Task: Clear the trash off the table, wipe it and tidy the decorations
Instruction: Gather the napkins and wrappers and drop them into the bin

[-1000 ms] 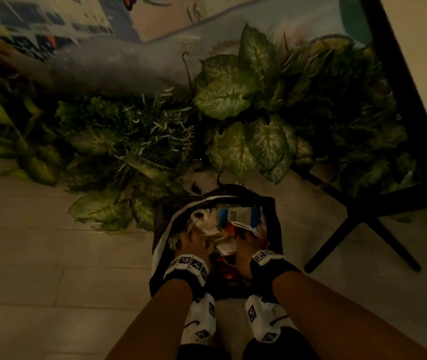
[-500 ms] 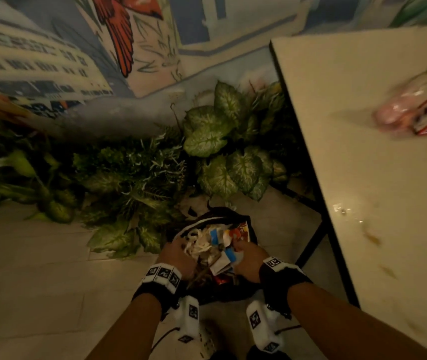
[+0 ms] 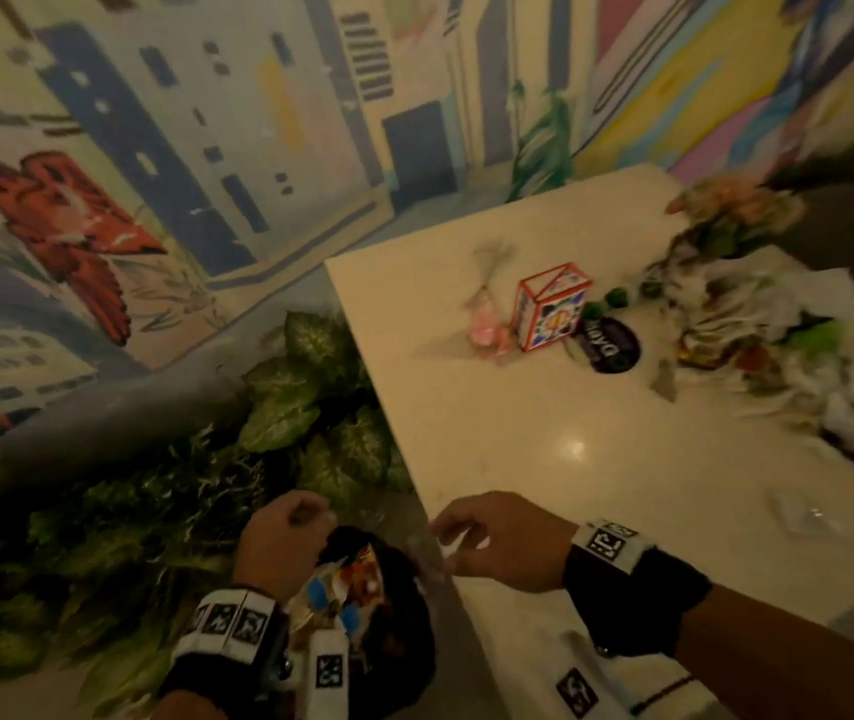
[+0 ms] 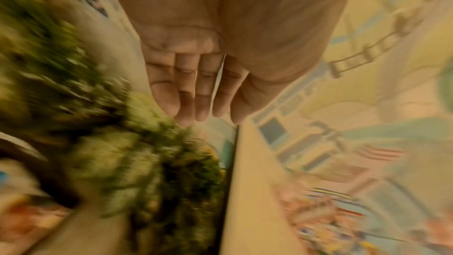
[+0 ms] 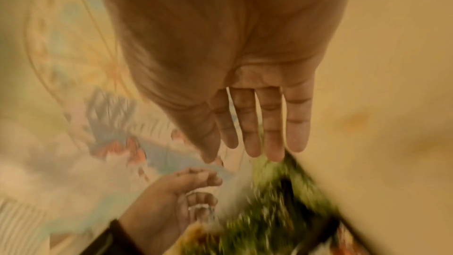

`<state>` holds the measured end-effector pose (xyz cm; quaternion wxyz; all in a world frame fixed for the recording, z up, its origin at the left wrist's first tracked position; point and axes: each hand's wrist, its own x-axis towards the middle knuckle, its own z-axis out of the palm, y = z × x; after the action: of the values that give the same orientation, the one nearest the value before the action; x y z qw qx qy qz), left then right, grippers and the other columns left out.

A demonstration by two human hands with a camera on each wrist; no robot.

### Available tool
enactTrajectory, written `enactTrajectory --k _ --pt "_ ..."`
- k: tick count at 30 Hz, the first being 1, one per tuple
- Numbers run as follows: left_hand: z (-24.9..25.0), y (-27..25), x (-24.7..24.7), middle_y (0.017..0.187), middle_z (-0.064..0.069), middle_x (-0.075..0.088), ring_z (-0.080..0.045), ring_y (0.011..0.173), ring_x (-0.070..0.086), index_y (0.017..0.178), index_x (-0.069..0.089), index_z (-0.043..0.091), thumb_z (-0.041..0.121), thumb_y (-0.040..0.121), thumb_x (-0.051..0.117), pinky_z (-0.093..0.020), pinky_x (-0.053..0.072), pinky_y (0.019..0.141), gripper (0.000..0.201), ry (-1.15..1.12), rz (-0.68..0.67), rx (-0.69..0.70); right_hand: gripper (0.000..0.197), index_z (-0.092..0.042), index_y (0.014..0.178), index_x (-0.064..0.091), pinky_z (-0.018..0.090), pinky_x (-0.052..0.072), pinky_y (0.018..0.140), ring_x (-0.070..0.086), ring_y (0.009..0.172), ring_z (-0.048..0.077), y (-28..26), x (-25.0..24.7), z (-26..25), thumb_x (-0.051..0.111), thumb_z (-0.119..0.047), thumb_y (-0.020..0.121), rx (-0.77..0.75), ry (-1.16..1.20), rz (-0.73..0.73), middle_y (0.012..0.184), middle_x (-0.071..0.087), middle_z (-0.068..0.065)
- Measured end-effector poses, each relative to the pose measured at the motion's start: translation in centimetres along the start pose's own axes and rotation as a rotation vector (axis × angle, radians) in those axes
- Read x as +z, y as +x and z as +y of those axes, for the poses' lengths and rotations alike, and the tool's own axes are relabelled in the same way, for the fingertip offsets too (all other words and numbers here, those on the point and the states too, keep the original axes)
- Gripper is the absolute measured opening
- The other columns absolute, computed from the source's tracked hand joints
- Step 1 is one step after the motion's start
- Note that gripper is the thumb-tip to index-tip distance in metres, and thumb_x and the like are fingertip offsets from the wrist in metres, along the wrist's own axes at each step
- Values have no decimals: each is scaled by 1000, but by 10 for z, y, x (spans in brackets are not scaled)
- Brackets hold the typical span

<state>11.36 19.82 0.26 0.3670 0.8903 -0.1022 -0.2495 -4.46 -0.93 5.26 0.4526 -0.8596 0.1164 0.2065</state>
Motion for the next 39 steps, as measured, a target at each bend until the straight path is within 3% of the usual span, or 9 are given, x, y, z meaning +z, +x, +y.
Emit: enactTrajectory --k 4,8,11,16,23,28,33,36,39 --pt "79 -10 56 85 -4 70 -22 83 66 84 69 19 10 84 68 -44 55 80 8 -97 22 81 30 -24 113 63 25 51 86 64 93 9 -55 -80 67 69 -31 84 49 54 127 109 64 -9" --pt "147 -23 119 89 -11 67 -26 76 65 89 66 10 7 87 64 -34 54 62 4 -136 6 121 27 -22 110 64 22 50 82 63 92 10 -105 -147 129 68 -30 84 103 34 199 107 64 -7" --pt "184 -30 155 88 -10 68 -30 75 66 85 67 13 6 85 67 -34 54 60 7 -118 -34 149 26 -23 108 65 23 50 81 64 90 9 -131 -185 168 69 -31 83 148 11 237 104 65 -8" --pt "219 -33 182 87 -4 68 -27 76 66 84 68 17 12 83 69 -32 55 61 5 -32 -104 194 28 -18 109 65 12 46 73 62 91 10 -149 -226 206 70 -27 83 198 -8 315 104 65 -4" --pt "256 -16 212 88 3 68 -24 77 64 84 66 23 19 81 72 -44 56 76 8 90 -178 274 31 -20 111 63 29 49 94 61 100 13 -173 -256 240 72 -26 82 333 39 428 111 64 -4" --pt "292 -5 247 99 3 64 -20 79 62 99 64 22 20 81 72 -35 52 74 20 127 -211 278 32 -18 110 64 27 48 88 61 98 14 -184 -291 261 73 -25 81 369 55 479 107 64 -2" --pt "346 21 297 122 0 56 -22 106 58 127 52 24 26 82 70 -34 48 90 48 201 -174 283 36 -15 109 64 28 45 86 60 103 21 -170 -353 302 76 -26 78 366 19 485 103 61 0" --pt "382 36 334 145 -2 40 -25 129 43 141 37 25 30 85 68 -39 39 106 65 268 -220 287 38 -16 114 60 30 43 88 56 109 23 -157 -384 330 73 -27 80 364 -56 461 118 59 4" --pt "408 57 374 155 -3 23 -26 141 24 147 23 30 36 84 67 -39 30 110 77 384 -283 321 52 -17 128 52 34 41 99 48 122 26 -140 -407 356 72 -25 81 354 -183 413 135 48 7"
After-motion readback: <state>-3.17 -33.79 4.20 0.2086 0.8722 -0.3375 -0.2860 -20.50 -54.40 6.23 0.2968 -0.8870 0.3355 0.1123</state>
